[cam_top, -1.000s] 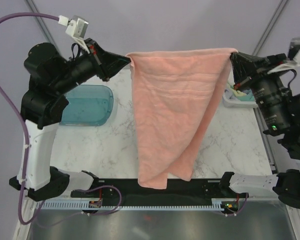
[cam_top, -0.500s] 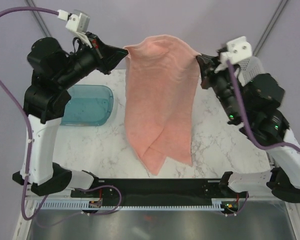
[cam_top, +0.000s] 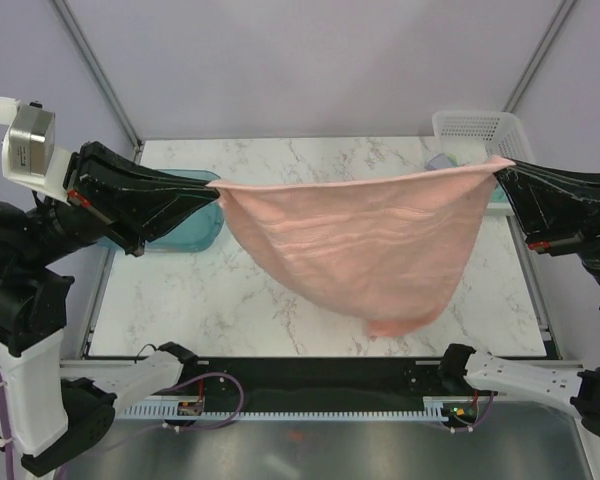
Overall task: Fold and stack the towels
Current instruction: Flatten out the crumpled towel
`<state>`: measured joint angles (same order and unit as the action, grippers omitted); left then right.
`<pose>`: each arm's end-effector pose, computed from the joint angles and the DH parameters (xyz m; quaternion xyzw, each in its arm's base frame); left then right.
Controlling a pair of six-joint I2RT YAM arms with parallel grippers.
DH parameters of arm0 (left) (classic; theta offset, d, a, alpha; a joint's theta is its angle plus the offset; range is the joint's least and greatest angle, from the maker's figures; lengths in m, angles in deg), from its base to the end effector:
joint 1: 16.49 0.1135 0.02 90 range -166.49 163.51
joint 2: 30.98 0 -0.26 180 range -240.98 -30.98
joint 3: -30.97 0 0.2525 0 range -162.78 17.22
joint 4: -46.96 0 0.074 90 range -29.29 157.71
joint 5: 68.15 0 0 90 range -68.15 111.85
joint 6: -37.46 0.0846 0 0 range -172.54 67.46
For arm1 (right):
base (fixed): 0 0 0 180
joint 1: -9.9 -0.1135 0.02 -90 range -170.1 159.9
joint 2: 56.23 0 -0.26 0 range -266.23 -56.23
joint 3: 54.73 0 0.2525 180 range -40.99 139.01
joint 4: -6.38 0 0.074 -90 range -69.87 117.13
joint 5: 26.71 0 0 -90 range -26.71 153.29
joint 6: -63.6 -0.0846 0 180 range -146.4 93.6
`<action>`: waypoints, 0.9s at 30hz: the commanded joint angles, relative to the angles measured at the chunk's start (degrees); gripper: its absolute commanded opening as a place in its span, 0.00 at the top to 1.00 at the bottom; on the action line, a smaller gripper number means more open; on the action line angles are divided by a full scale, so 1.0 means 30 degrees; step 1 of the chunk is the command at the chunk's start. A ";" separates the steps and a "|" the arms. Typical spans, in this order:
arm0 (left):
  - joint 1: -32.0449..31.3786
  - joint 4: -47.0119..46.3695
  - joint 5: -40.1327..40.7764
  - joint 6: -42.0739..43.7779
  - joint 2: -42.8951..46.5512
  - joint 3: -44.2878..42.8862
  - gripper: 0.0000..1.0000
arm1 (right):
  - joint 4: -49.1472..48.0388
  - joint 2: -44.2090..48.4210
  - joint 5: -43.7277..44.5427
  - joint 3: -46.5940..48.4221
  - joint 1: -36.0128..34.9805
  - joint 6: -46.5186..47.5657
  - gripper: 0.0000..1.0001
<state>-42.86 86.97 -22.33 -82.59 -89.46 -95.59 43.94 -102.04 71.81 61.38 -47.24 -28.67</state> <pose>0.0609 -0.0960 0.6328 0.3070 0.4869 -0.5461 0.6087 0.0412 0.0407 0.6229 -0.1623 0.4541 0.4028 0.7779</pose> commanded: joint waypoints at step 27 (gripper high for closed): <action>0.2314 -0.1778 1.7453 0.7845 -1.7213 -0.7101 0.98 | -0.7320 -1.8625 -0.1921 0.4578 1.3683 -0.0505 1.00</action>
<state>-37.02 90.77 27.98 -63.11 -140.03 -113.51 30.13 -157.81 75.98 74.04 -9.71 -23.16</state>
